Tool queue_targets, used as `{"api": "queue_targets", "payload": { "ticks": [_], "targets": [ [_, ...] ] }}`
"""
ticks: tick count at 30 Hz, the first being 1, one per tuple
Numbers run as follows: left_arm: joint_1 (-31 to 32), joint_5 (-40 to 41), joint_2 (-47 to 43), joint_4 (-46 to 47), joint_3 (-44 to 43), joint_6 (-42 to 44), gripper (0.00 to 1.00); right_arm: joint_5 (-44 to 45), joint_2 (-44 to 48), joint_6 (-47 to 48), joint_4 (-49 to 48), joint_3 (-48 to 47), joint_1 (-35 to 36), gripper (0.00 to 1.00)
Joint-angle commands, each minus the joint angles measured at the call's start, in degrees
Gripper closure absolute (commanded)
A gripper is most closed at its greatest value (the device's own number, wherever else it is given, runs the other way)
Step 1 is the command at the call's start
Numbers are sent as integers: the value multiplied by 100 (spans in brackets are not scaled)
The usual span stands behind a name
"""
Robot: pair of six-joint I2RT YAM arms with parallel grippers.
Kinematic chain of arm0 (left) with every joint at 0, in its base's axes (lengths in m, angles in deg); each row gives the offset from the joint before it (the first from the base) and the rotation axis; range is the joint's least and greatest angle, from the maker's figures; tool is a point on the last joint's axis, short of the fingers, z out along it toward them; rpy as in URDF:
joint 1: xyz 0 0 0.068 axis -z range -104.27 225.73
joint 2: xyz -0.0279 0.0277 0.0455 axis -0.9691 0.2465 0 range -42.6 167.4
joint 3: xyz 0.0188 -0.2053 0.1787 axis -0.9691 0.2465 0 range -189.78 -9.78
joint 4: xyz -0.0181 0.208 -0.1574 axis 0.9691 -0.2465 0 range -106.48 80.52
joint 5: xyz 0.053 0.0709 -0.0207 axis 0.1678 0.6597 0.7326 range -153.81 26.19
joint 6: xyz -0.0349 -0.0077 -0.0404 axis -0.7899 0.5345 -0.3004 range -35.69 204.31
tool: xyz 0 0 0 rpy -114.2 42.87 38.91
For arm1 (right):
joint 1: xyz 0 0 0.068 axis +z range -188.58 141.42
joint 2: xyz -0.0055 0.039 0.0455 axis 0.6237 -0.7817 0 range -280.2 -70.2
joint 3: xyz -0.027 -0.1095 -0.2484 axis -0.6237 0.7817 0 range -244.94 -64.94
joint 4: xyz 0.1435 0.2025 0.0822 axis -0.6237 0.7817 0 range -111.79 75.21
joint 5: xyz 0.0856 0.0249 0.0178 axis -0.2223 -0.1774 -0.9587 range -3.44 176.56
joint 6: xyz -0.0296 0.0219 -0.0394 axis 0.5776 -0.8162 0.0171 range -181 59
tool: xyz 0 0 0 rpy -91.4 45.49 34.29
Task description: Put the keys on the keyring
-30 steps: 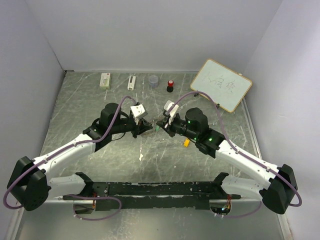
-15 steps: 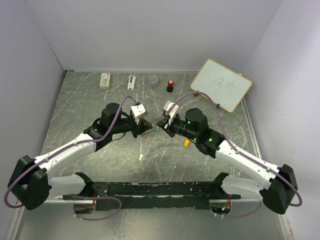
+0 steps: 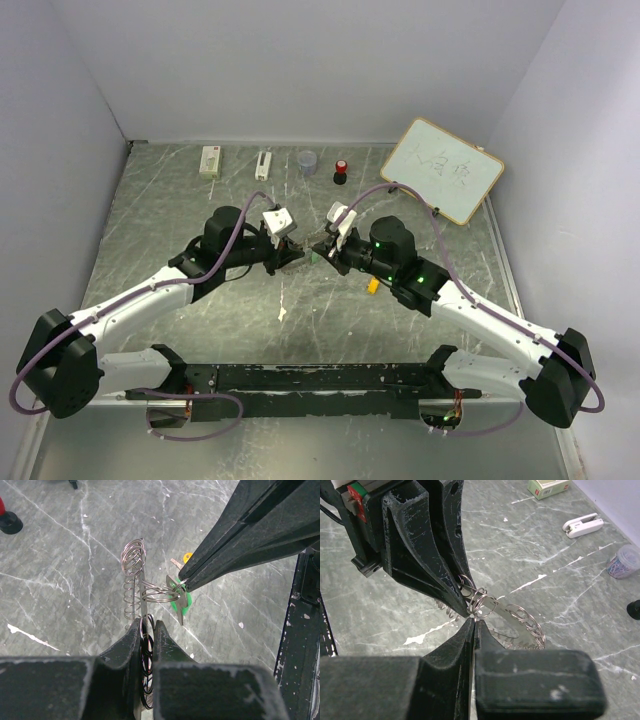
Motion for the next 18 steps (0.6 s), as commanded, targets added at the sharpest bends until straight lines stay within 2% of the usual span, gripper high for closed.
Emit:
{"api": "queue_targets", "payload": {
  "ticks": [1, 16, 17, 18],
  "targets": [
    [52, 93, 4, 242, -182, 46, 93, -13, 100, -39, 75, -209, 52, 100],
    [79, 335, 157, 414, 3, 40, 93, 234, 131, -80, 202, -379, 63, 100],
    [79, 346, 164, 428, 19, 32, 93, 265, 131, -76, 211, -384, 61, 100],
    [79, 398, 188, 446, 33, 2, 87, 301, 137, -74, 213, -398, 60, 100]
  ]
}}
